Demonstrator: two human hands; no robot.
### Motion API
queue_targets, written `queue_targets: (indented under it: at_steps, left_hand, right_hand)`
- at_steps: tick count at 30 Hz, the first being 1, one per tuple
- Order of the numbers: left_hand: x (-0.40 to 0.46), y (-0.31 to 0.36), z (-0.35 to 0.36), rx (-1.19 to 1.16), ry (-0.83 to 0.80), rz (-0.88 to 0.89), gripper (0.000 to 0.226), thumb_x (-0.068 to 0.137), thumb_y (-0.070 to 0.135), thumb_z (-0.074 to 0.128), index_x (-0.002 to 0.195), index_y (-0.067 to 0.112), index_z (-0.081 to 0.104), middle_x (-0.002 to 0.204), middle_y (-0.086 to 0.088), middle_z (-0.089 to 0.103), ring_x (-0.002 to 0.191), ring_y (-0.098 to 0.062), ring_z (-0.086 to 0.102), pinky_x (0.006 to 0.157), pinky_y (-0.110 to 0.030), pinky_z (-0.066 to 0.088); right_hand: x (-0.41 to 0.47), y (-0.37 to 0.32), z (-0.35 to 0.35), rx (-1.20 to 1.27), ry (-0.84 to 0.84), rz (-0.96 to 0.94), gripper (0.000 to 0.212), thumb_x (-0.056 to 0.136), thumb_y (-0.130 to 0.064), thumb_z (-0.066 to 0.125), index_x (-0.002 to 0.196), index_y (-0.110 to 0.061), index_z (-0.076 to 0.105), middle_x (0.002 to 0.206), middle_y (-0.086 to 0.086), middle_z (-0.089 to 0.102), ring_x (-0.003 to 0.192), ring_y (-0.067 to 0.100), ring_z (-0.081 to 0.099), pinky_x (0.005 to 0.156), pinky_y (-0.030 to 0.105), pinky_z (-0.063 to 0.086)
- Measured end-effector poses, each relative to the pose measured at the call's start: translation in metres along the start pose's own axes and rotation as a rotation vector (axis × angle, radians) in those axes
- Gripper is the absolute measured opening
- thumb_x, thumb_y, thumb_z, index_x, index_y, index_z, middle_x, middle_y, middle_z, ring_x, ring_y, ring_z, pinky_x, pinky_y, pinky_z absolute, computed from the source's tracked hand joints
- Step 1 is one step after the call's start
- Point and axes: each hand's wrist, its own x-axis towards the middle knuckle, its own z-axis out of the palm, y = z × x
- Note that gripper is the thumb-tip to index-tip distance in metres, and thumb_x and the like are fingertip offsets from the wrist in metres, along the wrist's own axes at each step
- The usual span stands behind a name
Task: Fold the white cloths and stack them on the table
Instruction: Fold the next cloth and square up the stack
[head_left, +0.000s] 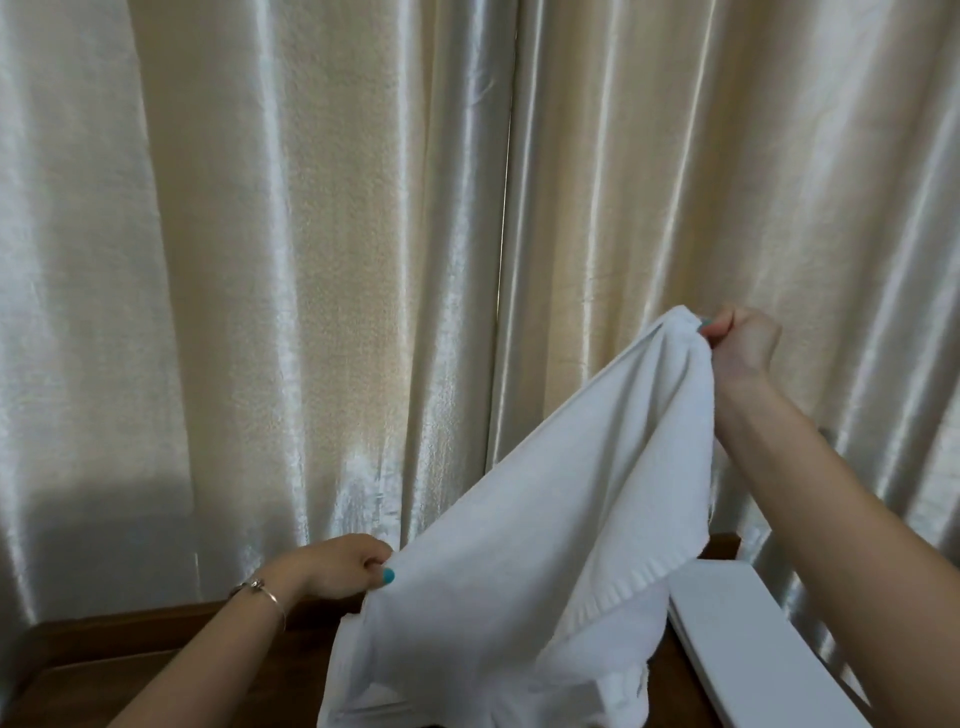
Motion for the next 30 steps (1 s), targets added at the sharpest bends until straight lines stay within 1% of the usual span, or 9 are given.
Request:
queue_targets:
  at_steps: [4, 7, 10, 13, 17, 21, 24, 27, 30]
  left_hand:
    - [0.003, -0.01, -0.005, -0.133, 0.114, -0.042, 0.021, 0.097, 0.027, 0.042, 0.08, 0.016, 0.048, 0.079, 0.004, 0.052, 0.071, -0.012, 0.044, 0.069, -0.024, 0.036]
    - [0.002, -0.006, -0.017, -0.237, 0.237, -0.016, 0.022, 0.098, 0.028, 0.041, 0.089, 0.016, 0.056, 0.088, 0.002, 0.059, 0.083, -0.018, 0.055, 0.073, -0.024, 0.04]
    - [-0.008, 0.015, -0.034, -0.366, 0.337, 0.043, 0.025, 0.099, 0.035, 0.04, 0.098, 0.019, 0.06, 0.095, 0.0, 0.064, 0.091, -0.023, 0.061, 0.076, -0.022, 0.043]
    - [-0.018, 0.038, -0.052, -0.545, 0.428, 0.076, 0.025, 0.096, 0.038, 0.046, 0.094, 0.022, 0.065, 0.091, -0.007, 0.069, 0.085, -0.026, 0.067, 0.074, -0.026, 0.047]
    - [-0.025, 0.062, -0.067, -0.796, 0.429, 0.074, 0.025, 0.094, 0.027, 0.053, 0.084, 0.012, 0.07, 0.08, -0.009, 0.072, 0.069, -0.02, 0.066, 0.064, -0.028, 0.049]
    - [-0.022, 0.083, -0.075, -1.168, 0.343, 0.183, 0.022, 0.094, 0.002, 0.047, 0.093, 0.003, 0.068, 0.082, -0.013, 0.069, 0.071, -0.017, 0.068, 0.062, -0.026, 0.056]
    - [-0.019, 0.094, -0.074, -1.357, 0.225, 0.325, 0.037, 0.085, -0.016, 0.043, 0.117, -0.007, 0.058, 0.108, -0.021, 0.067, 0.098, -0.026, 0.067, 0.08, -0.029, 0.058]
    - [-0.015, 0.099, -0.068, -1.338, 0.177, 0.39, 0.065, 0.066, -0.018, 0.05, 0.128, 0.002, 0.053, 0.121, -0.014, 0.065, 0.111, -0.026, 0.063, 0.084, -0.028, 0.056]
    - [-0.015, 0.103, -0.065, -1.361, 0.142, 0.467, 0.072, 0.066, -0.018, 0.051, 0.132, 0.008, 0.052, 0.128, -0.01, 0.062, 0.118, -0.026, 0.059, 0.087, -0.031, 0.053]
  right_hand:
    - [0.0, -0.003, -0.007, -0.196, -0.162, 0.123, 0.022, 0.028, -0.01, 0.05, 0.045, -0.015, 0.037, 0.05, 0.001, 0.039, 0.041, 0.017, 0.038, 0.045, 0.016, 0.034]
    - [0.002, -0.002, -0.01, -0.571, -0.297, 0.259, 0.019, 0.064, 0.003, 0.05, 0.079, -0.001, 0.061, 0.075, 0.012, 0.064, 0.068, 0.024, 0.065, 0.066, 0.03, 0.054]
    - [0.009, 0.004, -0.011, -0.886, -0.309, 0.246, 0.009, 0.081, -0.001, 0.06, 0.09, 0.001, 0.062, 0.088, 0.016, 0.067, 0.079, 0.028, 0.067, 0.075, 0.037, 0.056]
    - [0.012, 0.015, -0.012, -1.287, -0.24, 0.189, 0.025, 0.084, -0.015, 0.068, 0.104, 0.0, 0.066, 0.102, 0.02, 0.069, 0.092, 0.032, 0.067, 0.085, 0.04, 0.052]
    - [0.002, 0.037, -0.012, -1.515, -0.22, 0.08, 0.051, 0.088, -0.004, 0.059, 0.138, -0.002, 0.048, 0.136, 0.02, 0.053, 0.121, 0.031, 0.053, 0.091, 0.029, 0.044]
    - [-0.006, 0.049, -0.009, -1.275, -0.383, 0.15, 0.05, 0.088, 0.0, 0.06, 0.135, -0.016, 0.055, 0.108, 0.011, 0.067, 0.09, 0.018, 0.065, 0.059, 0.009, 0.048]
    - [-0.017, 0.059, 0.004, -0.908, -0.476, 0.323, 0.021, 0.088, 0.005, 0.056, 0.102, 0.0, 0.071, 0.101, 0.018, 0.07, 0.081, 0.017, 0.066, 0.066, 0.017, 0.056]
    - [-0.026, 0.064, 0.013, -0.603, -0.588, 0.463, 0.04, 0.079, 0.016, 0.03, 0.096, 0.013, 0.066, 0.086, 0.021, 0.069, 0.076, 0.022, 0.068, 0.059, 0.022, 0.058]
    - [-0.036, 0.065, 0.013, -0.558, -0.796, 0.47, 0.053, 0.062, 0.017, 0.037, 0.108, 0.01, 0.062, 0.084, 0.015, 0.073, 0.078, 0.019, 0.072, 0.062, 0.022, 0.056]
